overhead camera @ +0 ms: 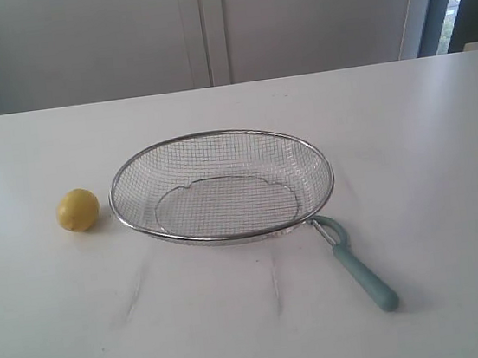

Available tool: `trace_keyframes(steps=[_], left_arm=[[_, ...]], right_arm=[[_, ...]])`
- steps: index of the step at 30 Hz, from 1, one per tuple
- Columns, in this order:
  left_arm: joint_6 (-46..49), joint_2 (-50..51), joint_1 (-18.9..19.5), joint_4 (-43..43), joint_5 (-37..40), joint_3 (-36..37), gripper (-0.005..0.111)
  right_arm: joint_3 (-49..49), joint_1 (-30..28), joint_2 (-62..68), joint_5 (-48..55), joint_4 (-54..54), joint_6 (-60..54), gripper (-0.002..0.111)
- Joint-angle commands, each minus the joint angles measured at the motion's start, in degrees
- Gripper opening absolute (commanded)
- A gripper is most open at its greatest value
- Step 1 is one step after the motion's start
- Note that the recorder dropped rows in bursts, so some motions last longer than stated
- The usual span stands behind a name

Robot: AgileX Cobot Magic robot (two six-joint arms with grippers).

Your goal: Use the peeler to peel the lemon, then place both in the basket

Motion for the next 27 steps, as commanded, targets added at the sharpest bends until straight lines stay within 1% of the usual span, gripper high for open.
trace_keyframes(steps=[1, 10, 18, 24, 26, 27], left_arm=[[0.0, -0.3, 0.1, 0.0, 0.9, 0.6, 0.000], [0.0, -0.3, 0.1, 0.0, 0.9, 0.6, 0.000], [0.0, -0.3, 0.1, 0.0, 0.9, 0.6, 0.000], [0.0, -0.3, 0.1, 0.0, 0.9, 0.6, 0.000], [0.0, -0.3, 0.1, 0.0, 0.9, 0.6, 0.000], [0.0, -0.3, 0.1, 0.0, 0.9, 0.6, 0.000]], right_arm=[[-2.4, 0.1, -0.3, -0.8, 0.0, -0.5, 0.000], [-8.5, 0.1, 5.0, 0.9, 0.0, -0.5, 0.000], [-16.0, 0.1, 11.6, 15.3, 0.0, -0.5, 0.000], [-25.2, 0.1, 20.9, 28.5, 0.0, -0.5, 0.000], [-27.1, 0.1, 23.5, 33.4, 0.0, -0.5, 0.000], [-27.4, 0.1, 24.3, 33.9, 0.0, -0.5, 0.000]])
